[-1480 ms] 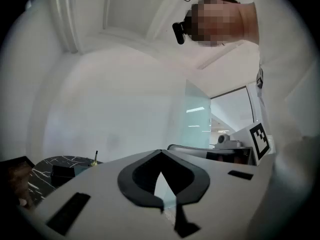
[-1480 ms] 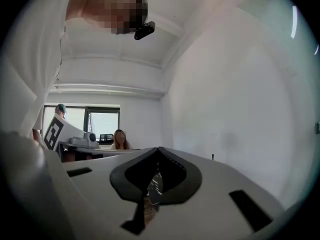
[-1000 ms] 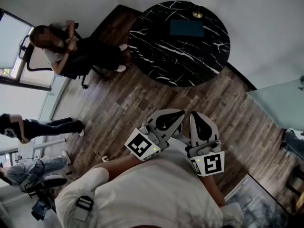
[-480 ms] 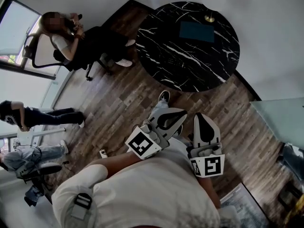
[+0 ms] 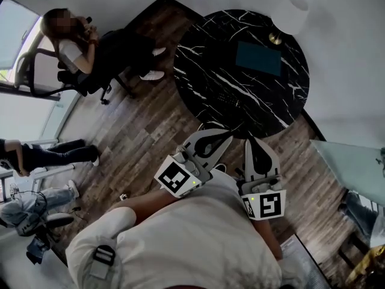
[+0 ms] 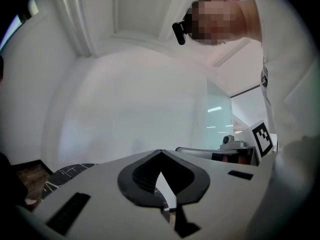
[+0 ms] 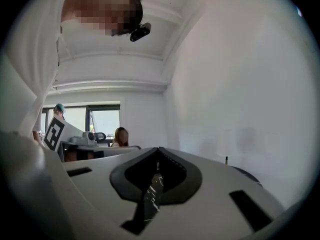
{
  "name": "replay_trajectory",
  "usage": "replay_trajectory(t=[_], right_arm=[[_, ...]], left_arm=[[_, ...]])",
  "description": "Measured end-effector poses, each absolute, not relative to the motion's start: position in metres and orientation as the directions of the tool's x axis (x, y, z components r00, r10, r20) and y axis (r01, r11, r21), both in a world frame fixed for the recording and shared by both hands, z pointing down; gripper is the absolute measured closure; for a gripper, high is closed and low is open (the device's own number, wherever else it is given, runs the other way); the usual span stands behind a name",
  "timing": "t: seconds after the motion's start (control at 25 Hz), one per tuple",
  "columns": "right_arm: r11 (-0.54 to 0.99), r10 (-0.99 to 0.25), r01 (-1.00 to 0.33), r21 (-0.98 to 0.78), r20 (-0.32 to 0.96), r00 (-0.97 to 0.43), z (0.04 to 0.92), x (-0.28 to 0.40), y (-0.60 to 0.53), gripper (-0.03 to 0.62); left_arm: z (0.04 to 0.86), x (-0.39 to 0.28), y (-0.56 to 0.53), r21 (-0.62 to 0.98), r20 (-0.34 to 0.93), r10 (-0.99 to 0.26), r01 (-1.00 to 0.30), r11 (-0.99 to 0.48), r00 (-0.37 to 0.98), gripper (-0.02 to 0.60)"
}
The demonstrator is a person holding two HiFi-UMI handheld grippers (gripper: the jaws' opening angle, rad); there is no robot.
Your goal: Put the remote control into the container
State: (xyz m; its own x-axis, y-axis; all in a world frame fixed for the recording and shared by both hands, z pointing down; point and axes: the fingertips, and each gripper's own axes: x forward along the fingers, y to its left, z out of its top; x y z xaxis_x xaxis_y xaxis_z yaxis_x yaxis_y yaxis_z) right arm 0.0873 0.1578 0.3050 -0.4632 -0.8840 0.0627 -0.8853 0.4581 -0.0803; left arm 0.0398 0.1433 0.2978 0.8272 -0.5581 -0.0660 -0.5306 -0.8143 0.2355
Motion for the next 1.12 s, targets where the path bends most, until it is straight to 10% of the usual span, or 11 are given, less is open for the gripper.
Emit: replay_trajectory(t=[0.68,1.12], right_arm=[[0.398,-0.913,-0.916,-0.047,0.079,-0.401,0.299,0.040,0.025,0.584],[0.619,-0.730,-0.785,-0.021,-0.385,-0.565,0.092,0.198,0.069,0.584]], left_arm=[[0.296,-0.004,0.003,0.275,-0.078,-0.486,-0.450,-0.850,0.871,0.575],[0.281,0.009,-0.033,0.263,-0.080,-0.510,-0.475,-0.840,0.857,0.575]])
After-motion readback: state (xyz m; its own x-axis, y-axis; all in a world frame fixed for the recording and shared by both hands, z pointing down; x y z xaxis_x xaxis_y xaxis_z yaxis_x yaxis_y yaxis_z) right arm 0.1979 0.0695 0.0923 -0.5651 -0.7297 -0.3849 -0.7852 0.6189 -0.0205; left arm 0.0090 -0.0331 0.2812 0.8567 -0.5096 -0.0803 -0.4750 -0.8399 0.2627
